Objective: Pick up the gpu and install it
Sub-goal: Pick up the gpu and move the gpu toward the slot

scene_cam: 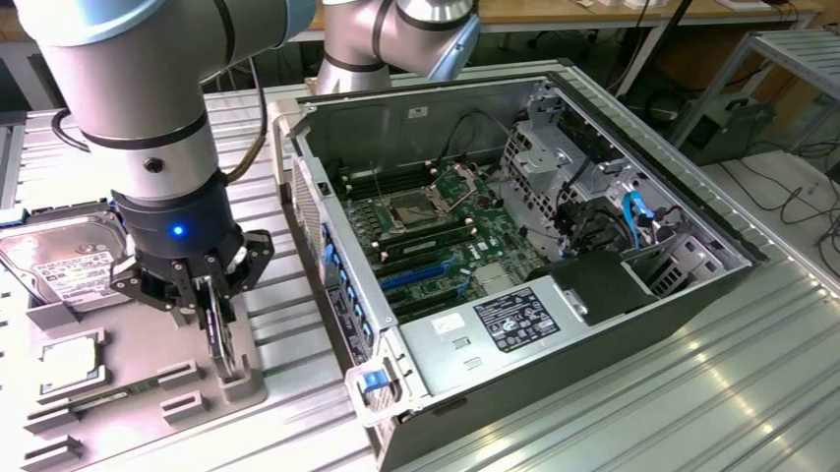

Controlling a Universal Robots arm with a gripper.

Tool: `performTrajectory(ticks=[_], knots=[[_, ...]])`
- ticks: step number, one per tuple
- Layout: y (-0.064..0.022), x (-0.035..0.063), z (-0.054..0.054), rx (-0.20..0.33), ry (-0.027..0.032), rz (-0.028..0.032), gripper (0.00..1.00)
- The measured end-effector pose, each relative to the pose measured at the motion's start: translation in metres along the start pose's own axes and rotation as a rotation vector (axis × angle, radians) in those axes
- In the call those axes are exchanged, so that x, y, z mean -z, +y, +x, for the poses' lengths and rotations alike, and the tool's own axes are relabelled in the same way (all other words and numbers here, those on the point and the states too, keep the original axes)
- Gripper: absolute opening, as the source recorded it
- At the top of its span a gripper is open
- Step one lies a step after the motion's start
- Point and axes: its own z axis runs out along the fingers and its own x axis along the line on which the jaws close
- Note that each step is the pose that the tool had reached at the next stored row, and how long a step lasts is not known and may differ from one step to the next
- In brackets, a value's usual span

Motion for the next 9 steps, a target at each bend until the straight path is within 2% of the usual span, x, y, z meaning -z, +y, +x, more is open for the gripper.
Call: performTrajectory(ticks=[2, 3, 4, 5, 8, 9], knots=[[-0.0001, 0.0005, 0.0, 0.0, -0.0024, 0.0377, 0.28], [-0.0004, 0.0031, -0.0001, 0.0, -0.0022, 0.0426, 0.28], [-0.0006, 0.005, 0.0, 0.0, -0.0024, 0.0425, 0.28], [-0.0007, 0.0066, 0.0, 0.0, -0.0007, 0.0394, 0.28], [-0.0008, 0.007, 0.0, 0.001, 0.0028, 0.0174, 0.28], [-0.0008, 0.0074, -0.0001, 0.001, 0.0041, 0.008, 0.28]])
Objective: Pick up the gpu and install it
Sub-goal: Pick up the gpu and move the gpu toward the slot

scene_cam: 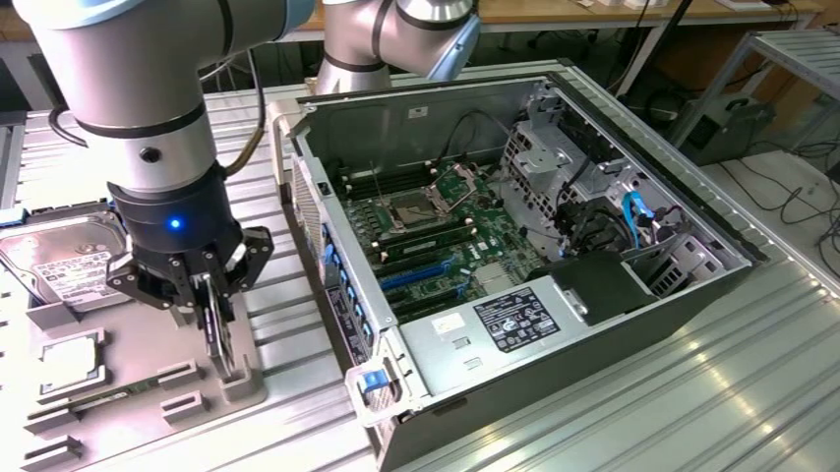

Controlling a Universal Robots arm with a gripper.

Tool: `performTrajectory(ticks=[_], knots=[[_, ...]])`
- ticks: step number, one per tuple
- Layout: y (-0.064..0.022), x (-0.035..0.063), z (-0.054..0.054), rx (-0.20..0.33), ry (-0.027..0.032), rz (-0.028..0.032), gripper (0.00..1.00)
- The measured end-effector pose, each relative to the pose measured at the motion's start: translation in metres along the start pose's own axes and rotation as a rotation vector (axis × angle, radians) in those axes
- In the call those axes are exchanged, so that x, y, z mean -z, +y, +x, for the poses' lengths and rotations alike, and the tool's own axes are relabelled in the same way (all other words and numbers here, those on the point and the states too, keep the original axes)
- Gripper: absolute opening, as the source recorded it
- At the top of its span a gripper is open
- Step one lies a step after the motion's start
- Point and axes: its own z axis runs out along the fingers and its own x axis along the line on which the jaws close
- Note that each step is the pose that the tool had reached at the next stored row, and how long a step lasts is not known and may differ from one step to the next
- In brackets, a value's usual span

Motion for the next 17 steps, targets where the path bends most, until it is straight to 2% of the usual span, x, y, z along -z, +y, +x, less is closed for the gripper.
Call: performTrajectory(ticks=[6, 13, 17], knots=[[-0.0008, 0.0056, 0.0, 0.0, 0.0, 0.0006, 0.28], [-0.0014, 0.0108, 0.0, 0.0, -0.0001, 0.0058, 0.28], [-0.002, 0.0148, 0.0, 0.0, 0.0, 0.0121, 0.28]])
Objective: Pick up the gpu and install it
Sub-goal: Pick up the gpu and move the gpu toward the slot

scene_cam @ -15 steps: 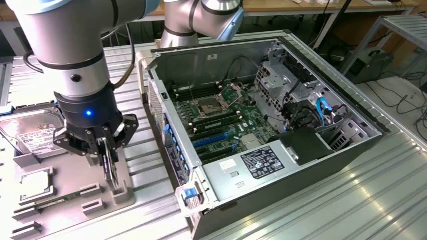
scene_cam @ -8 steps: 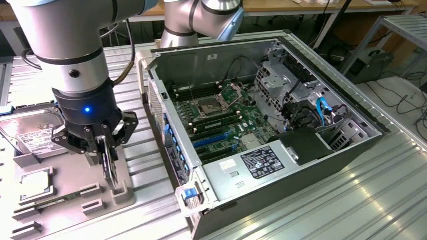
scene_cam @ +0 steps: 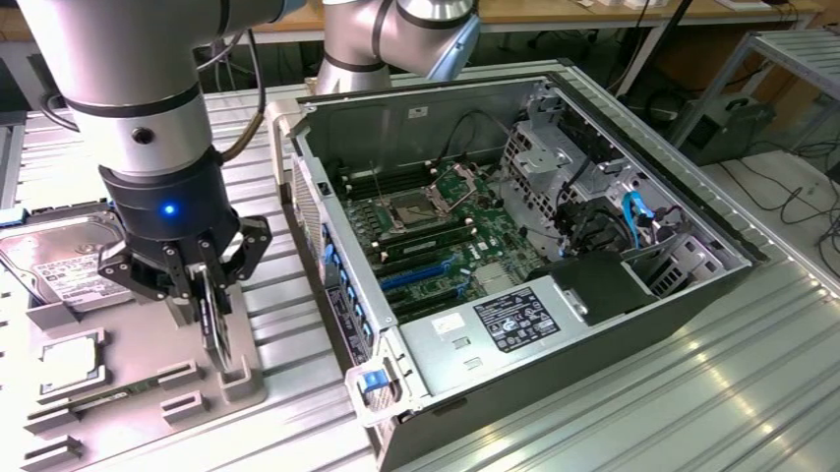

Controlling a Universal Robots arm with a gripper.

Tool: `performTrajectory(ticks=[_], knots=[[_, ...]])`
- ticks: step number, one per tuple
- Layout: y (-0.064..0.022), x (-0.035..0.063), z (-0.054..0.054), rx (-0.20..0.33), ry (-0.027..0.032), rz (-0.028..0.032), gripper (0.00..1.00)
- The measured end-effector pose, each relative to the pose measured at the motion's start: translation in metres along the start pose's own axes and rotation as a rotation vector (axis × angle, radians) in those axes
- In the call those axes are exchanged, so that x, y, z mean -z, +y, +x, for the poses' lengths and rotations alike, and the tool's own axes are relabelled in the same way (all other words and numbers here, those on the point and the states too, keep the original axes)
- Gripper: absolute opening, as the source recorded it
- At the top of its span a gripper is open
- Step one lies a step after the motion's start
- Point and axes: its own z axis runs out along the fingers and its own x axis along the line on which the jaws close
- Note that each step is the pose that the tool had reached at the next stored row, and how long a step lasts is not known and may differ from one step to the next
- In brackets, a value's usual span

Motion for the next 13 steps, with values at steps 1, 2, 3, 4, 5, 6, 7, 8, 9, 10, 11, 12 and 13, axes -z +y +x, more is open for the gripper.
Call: performTrajectory(ticks=[1, 2, 3, 4, 5, 6, 7, 8, 9, 10, 11, 12, 13], knots=[[-0.0001, 0.0006, 0.0, 0.0, 0.0, 0.0002, 0.28], [-0.0001, 0.0011, 0.0, 0.0, -0.0001, 0.0003, 0.28], [-0.0003, 0.0023, 0.0, 0.0, -0.0002, 0.0007, 0.28], [-0.0005, 0.0037, 0.0, 0.0, -0.0002, 0.0015, 0.28], [-0.0005, 0.004, 0.0, 0.0, -0.0003, 0.0014, 0.28], [-0.0006, 0.0045, 0.0, 0.0, -0.0003, 0.0015, 0.28], [-0.0006, 0.0049, 0.0, 0.0, -0.0002, 0.0016, 0.28], [-0.0008, 0.0055, 0.0, 0.0, -0.0001, 0.0018, 0.28], [-0.0009, 0.0062, 0.0, 0.0, -0.0001, 0.0019, 0.28], [-0.0009, 0.0067, 0.0, 0.0, -0.0001, 0.0019, 0.28], [-0.001, 0.0074, 0.0, 0.0, -0.0002, 0.0021, 0.28], [-0.0011, 0.008, 0.0, 0.0, -0.0002, 0.0021, 0.28], [-0.0013, 0.0093, 0.0, 0.0, -0.0002, 0.0027, 0.28]])
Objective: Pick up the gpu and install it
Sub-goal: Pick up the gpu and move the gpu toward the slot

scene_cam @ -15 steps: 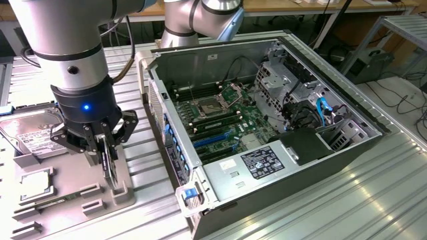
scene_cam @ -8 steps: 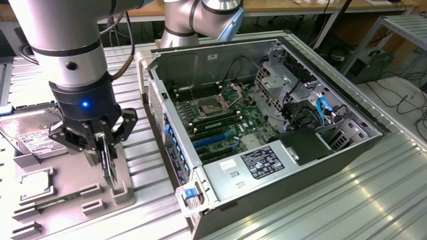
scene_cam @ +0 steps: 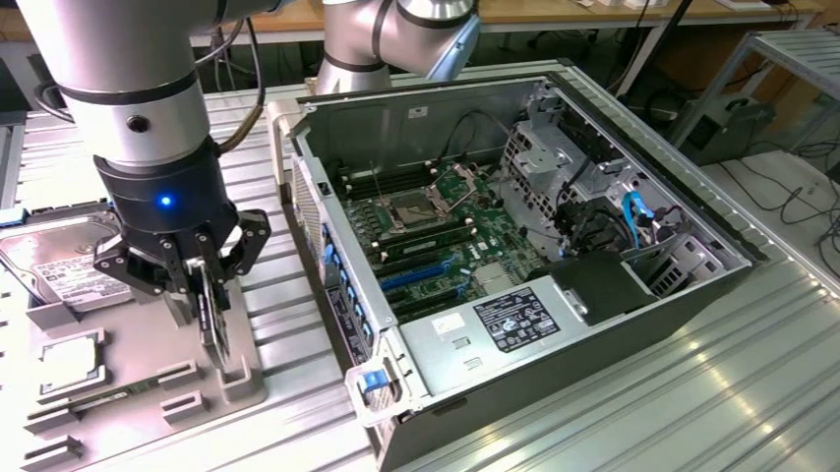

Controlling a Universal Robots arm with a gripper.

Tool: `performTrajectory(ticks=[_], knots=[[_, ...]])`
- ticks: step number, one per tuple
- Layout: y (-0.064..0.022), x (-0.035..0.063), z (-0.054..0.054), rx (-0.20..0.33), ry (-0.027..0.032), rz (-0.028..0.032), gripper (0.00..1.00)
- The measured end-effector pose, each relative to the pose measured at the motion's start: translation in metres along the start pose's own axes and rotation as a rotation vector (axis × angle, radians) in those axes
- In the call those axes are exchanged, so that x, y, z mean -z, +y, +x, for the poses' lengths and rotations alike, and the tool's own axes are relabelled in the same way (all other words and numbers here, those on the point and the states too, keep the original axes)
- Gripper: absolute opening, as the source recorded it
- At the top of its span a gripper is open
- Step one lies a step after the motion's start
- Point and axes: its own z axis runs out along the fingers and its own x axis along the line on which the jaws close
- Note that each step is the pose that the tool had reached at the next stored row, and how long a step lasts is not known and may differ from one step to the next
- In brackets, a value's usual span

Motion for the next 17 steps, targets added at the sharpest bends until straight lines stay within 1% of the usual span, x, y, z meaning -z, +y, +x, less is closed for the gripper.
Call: performTrajectory(ticks=[1, 7, 9, 17], knots=[[-0.0004, 0.0024, 0.0, 0.0, 0.0001, 0.0019, 0.28], [-0.0012, 0.0082, 0.0, 0.0, 0.0, 0.006, 0.28], [-0.0015, 0.0107, 0.0, 0.0, -0.0002, 0.0068, 0.28], [-0.002, 0.0141, 0.0, 0.0, -0.0001, 0.0092, 0.28]])
